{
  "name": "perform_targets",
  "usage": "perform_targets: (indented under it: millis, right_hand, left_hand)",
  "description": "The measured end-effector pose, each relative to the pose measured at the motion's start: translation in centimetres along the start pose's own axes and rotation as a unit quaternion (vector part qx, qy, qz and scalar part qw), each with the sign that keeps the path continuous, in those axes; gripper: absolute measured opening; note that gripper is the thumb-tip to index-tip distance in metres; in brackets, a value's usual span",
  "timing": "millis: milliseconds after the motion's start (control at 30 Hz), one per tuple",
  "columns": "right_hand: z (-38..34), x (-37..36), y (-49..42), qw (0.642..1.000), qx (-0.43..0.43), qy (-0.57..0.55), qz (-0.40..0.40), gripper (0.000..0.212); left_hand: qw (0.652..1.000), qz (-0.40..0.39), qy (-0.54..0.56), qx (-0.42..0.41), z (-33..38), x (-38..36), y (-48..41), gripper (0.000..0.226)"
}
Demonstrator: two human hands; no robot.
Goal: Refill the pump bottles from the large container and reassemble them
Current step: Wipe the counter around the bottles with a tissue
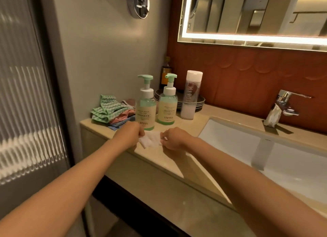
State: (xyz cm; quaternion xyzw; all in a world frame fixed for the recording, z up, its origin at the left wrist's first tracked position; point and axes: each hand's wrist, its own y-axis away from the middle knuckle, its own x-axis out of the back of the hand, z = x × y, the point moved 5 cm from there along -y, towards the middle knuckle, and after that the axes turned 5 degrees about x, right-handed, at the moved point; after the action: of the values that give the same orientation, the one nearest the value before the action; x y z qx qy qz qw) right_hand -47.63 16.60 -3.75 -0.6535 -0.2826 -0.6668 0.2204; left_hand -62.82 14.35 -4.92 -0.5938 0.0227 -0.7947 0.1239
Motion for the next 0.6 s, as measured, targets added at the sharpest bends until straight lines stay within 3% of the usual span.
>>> perform_targets:
  millis: [233, 600]
  right_hand:
    - [-4.3, 0.2, -0.7, 0.998, -0.009, -0.028, 0.061, 0.027]
    - [1.5, -0.5, 6.7, 0.986, -0.051, -0.077, 0.137, 0.029]
  left_hand:
    - [0.999, 0.001, -0.028, 0.016, -3.0, 2.6, 2.4, 0.026]
    - [0.995, -0.056, -0.005, -0.084, 5.5, 0.5, 3.9, 0.022]
